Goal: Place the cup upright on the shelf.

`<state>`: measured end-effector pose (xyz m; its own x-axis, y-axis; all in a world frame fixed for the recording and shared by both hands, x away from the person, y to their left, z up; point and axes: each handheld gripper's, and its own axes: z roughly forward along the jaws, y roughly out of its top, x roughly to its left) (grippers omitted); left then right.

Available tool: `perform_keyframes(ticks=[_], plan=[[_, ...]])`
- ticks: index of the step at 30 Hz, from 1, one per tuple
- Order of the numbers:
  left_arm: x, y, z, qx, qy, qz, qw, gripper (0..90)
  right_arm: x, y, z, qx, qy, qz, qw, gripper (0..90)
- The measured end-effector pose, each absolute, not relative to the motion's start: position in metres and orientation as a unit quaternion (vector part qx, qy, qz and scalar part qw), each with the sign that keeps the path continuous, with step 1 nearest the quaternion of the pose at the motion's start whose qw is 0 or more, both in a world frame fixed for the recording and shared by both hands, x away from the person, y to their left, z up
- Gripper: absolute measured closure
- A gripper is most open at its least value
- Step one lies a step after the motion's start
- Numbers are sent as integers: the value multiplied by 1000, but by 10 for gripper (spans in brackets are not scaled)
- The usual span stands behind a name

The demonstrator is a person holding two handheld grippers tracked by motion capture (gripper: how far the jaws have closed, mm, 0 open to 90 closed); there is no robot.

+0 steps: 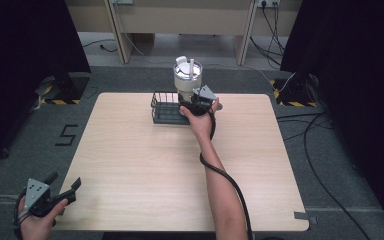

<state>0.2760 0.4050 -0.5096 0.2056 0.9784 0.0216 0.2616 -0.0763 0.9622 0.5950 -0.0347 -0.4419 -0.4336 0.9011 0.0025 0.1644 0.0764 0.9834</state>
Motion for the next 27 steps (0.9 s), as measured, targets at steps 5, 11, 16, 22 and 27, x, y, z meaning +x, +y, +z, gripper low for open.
perform_keyframes(ticks=[5,11,16,22,27], plan=[[276,405,-510,623,497,387,463,154,590,-40,-440,408,653,540,339,146],[276,405,-509,623,497,388,463,154,585,-46,-437,408,653,539,341,146],[276,405,-510,624,497,387,462,154,576,-56,-432,403,659,537,339,147],[276,405,-509,624,498,388,461,154,565,-64,-431,404,664,534,331,147],[276,405,-509,624,498,388,461,153,554,-73,-431,404,668,534,323,147]])
